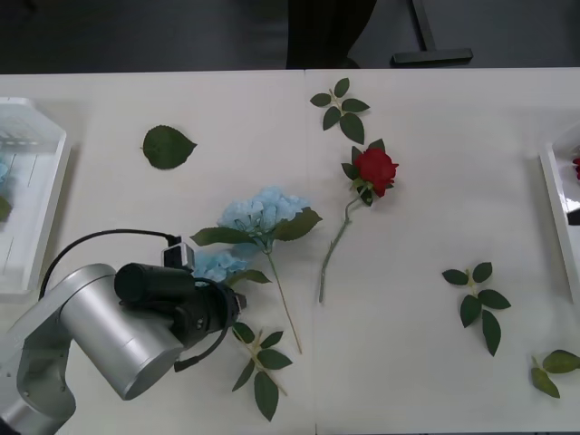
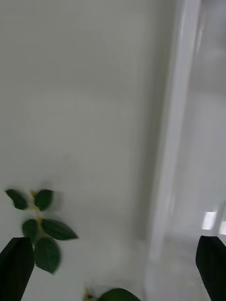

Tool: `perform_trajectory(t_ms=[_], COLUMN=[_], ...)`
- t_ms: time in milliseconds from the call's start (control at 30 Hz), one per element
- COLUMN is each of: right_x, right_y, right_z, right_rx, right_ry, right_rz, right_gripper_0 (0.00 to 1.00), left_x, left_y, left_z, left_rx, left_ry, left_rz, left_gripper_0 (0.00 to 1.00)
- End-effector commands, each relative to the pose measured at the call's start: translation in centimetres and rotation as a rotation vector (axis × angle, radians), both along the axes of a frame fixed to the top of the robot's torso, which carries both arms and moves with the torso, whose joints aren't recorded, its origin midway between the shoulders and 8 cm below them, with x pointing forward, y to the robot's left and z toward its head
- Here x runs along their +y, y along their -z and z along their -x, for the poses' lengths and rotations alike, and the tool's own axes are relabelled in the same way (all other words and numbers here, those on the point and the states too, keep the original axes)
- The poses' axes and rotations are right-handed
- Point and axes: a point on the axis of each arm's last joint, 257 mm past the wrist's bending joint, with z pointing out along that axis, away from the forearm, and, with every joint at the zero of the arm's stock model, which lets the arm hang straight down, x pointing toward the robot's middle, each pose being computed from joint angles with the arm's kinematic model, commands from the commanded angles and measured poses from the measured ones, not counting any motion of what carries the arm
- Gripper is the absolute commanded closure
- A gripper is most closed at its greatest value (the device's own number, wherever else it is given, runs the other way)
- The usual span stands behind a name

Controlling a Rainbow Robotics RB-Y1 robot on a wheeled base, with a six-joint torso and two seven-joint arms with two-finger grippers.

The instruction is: Place the red flowers into the right box and the blue flowers into the left box. If a person shows an open palm, hand one flower to the person first, then continue sorting.

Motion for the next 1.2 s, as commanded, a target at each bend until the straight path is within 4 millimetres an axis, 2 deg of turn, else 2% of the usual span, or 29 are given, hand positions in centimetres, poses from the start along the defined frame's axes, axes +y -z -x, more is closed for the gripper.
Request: perform_trajectory(t_ms=[33,167,200,267,433,467,533,567,667,733,833,967,1100,1200], right_x=[7.3,13.4,14.1,16.9,21.0,21.0,22.8,23.8,26.4,28.2,30.3,33.2,35.3,36.0], right_y=[-3.6,-3.5,-3.3,-2.7,-1.7,-1.7,-1.1,-0.8,-0.4,-0.2,0.3,1.3,2.0,2.3], right_z=[-2.4,-2.5,-2.3,-1.9,-1.8,-1.8,-2.3,-2.6,-3.3,-3.9,-4.6,-5.9,-7.7,-8.9], right_rx=[-0.001,0.013,0.018,0.031,0.044,0.044,0.039,0.038,0.038,0.031,0.013,0.013,0.013,-0.003], right_ry=[0.073,0.185,0.206,0.284,0.425,0.425,0.494,0.517,0.57,0.581,0.556,0.534,0.546,0.551], right_rz=[-0.043,-0.047,-0.055,-0.086,-0.119,-0.119,-0.117,-0.126,-0.173,-0.192,-0.153,-0.11,-0.128,-0.128], right_gripper_0=[0.0,0.0,0.0,0.0,0.0,0.0,0.0,0.0,0.0,0.0,0.0,0.0,0.0,0.0], left_x=[-2.0,-1.3,-1.3,-1.2,-0.6,-0.6,-0.3,-0.2,0.1,0.3,0.5,1.0,1.7,2.0], left_y=[-0.3,0.4,0.5,0.4,0.4,0.4,0.5,0.6,0.5,0.6,0.5,0.5,0.5,0.3], left_z=[-2.1,-2.6,-2.5,-2.7,-2.9,-2.9,-2.8,-2.8,-2.9,-2.9,-3.1,-3.1,-3.3,-3.5], left_rx=[-0.063,-0.076,-0.073,-0.079,-0.092,-0.092,-0.087,-0.086,-0.089,-0.091,-0.099,-0.101,-0.105,-0.114], left_ry=[0.04,0.046,0.047,0.054,0.069,0.069,0.077,0.078,0.083,0.086,0.088,0.094,0.101,0.105], left_rz=[-0.01,-0.052,-0.053,-0.063,-0.098,-0.098,-0.115,-0.121,-0.138,-0.148,-0.157,-0.173,-0.197,-0.208], left_gripper_0=[0.0,0.0,0.0,0.0,0.0,0.0,0.27,0.45,0.82,0.94,1.0,1.0,1.0,1.0])
